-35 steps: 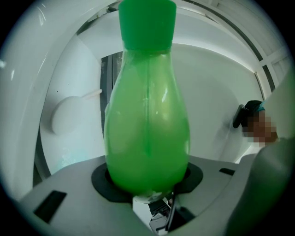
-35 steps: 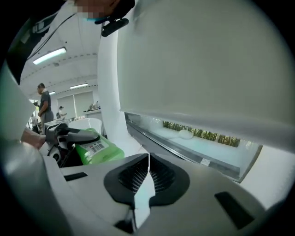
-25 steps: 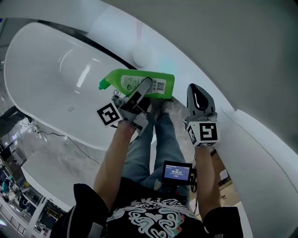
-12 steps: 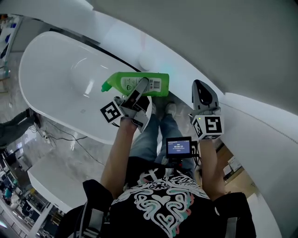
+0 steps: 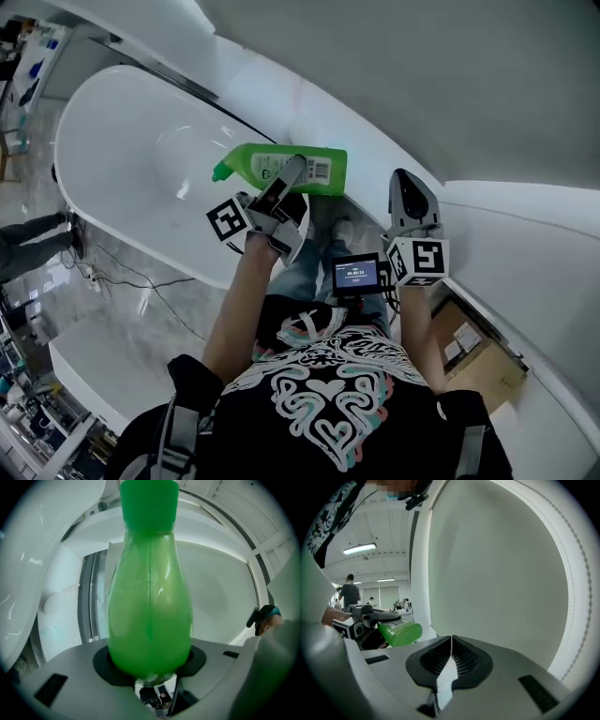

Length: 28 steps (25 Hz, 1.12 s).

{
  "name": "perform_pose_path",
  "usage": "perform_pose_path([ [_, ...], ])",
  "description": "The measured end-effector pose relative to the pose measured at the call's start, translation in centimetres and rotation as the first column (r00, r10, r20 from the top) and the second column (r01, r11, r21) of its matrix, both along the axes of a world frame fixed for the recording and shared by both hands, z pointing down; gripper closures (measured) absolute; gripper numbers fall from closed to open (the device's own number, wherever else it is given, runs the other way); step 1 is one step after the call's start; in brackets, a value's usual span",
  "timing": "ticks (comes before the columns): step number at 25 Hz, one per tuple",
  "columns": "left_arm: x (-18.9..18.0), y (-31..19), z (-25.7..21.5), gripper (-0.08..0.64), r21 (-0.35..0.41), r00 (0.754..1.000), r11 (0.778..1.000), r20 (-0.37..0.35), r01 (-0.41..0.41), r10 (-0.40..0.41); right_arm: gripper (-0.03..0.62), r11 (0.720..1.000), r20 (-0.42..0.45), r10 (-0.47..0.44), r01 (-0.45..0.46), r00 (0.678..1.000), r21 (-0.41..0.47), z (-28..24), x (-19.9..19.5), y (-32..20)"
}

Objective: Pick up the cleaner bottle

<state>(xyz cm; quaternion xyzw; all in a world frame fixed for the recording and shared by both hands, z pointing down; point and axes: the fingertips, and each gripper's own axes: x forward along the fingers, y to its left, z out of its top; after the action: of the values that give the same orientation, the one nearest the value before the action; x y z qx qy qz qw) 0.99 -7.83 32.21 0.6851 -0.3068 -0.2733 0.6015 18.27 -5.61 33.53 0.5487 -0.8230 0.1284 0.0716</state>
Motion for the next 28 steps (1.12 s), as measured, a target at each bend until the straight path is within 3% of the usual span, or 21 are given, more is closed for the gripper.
perform_pose_path([
  [14, 1.2, 1.6, -8.0, 0.359, 0.031, 0.999, 0.999, -0.044, 0.009, -0.008, 0.563, 0.999, 0.008, -0.004, 0.004, 1.000, 0.044, -6.9, 0.8, 1.0],
  [28, 2.2, 3.9, -13.6, 0.359, 0.066, 0.998, 0.998, -0.063, 0.025, -0.021, 0.563, 0.993, 0.077, 0.013, -0.022, 0.997, 0.115, -13.3, 1.2, 2.6],
])
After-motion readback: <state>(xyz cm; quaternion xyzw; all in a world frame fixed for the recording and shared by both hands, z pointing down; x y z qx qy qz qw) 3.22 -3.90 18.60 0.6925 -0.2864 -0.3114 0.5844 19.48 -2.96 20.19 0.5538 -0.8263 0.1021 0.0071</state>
